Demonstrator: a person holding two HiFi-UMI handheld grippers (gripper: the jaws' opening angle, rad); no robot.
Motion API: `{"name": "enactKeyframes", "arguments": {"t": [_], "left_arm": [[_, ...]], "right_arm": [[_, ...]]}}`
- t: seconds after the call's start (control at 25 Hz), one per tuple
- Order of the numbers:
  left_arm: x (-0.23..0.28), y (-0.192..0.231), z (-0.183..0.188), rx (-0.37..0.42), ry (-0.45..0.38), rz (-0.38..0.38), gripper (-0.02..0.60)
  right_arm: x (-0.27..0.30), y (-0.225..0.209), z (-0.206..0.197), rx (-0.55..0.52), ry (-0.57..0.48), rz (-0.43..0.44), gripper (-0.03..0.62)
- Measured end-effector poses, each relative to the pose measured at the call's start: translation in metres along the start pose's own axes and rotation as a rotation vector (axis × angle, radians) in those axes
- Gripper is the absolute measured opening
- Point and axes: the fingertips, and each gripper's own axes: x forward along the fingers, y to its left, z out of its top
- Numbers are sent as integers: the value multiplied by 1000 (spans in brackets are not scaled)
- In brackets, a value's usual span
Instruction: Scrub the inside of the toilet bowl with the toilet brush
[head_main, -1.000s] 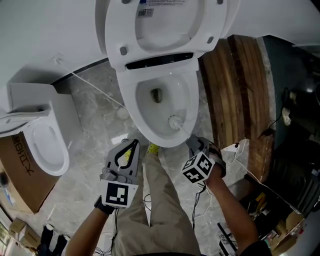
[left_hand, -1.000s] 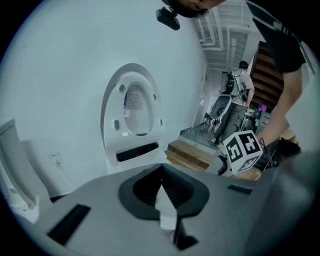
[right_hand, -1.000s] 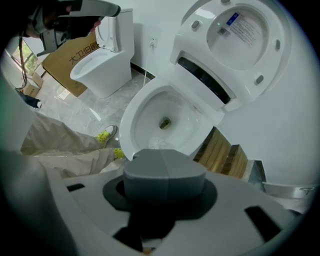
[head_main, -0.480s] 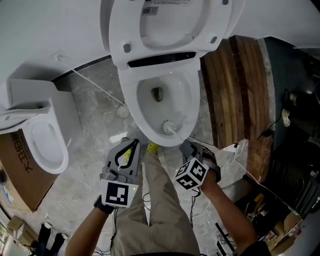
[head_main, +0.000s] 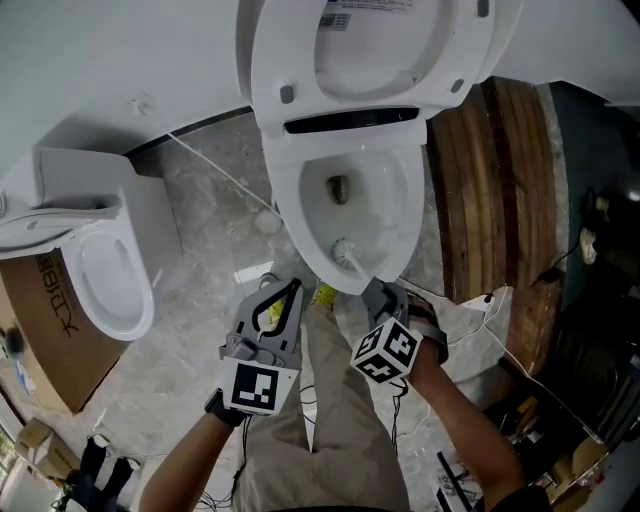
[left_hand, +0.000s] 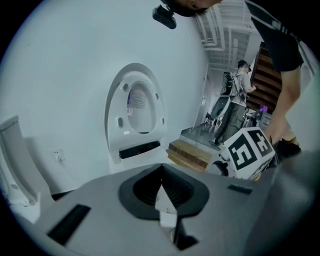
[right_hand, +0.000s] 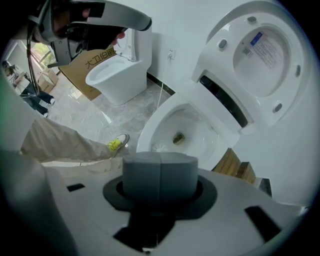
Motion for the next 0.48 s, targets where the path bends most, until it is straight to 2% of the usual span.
{"name": "enactKeyframes", "arguments": {"t": [0.48], "left_arm": [[-2,1,-4,-6,3,12,10]], "right_arm": [[3,-10,50,-112,-84,-24,149]]}}
